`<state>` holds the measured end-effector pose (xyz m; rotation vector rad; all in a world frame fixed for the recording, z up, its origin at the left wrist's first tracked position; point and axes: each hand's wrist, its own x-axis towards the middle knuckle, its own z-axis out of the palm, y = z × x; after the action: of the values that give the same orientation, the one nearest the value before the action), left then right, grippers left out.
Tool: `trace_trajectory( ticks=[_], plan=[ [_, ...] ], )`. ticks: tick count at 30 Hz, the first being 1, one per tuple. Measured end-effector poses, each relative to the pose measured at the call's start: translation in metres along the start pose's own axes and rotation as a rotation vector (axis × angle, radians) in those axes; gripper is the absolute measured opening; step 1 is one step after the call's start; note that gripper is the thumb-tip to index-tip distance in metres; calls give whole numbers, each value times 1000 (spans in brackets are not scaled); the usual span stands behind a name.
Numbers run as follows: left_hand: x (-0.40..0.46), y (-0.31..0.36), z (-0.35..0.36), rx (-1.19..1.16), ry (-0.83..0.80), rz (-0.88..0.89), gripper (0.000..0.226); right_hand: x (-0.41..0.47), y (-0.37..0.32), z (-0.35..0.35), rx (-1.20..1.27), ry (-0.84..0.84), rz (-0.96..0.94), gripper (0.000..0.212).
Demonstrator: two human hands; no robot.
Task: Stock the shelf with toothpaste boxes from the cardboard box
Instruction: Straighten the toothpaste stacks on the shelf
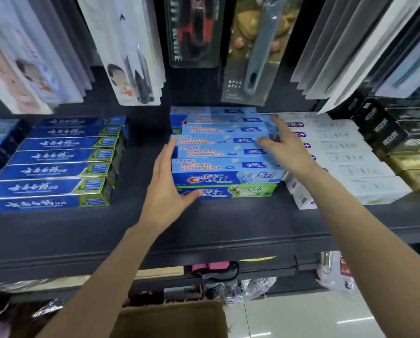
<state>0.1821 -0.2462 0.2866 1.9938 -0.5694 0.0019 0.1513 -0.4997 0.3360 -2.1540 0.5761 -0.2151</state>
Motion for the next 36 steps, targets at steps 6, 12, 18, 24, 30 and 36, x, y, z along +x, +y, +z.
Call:
trace_trajectory(
  ticks=[6, 12, 18, 24, 30, 36],
  plan=[
    [-1, -6, 2, 84, -14, 90, 100, 18, -7, 6, 91, -90, 85, 74],
    [-1, -9, 1, 72, -24, 82, 87, 24, -4, 9, 200, -137, 96, 73],
    [-2, -13, -2, 12, 4, 30, 93, 33, -12, 16, 248, -219, 70, 71],
    [-2, -13, -2, 4, -12, 12, 93, 40, -20, 18, 278, -190, 90, 72],
    [-1, -14, -3, -30, 2, 1, 92, 45, -17, 24, 339, -146, 109, 70],
    [1, -16, -2, -80, 15, -17, 94, 47, -18, 28, 380, -185, 87, 61]
  ],
)
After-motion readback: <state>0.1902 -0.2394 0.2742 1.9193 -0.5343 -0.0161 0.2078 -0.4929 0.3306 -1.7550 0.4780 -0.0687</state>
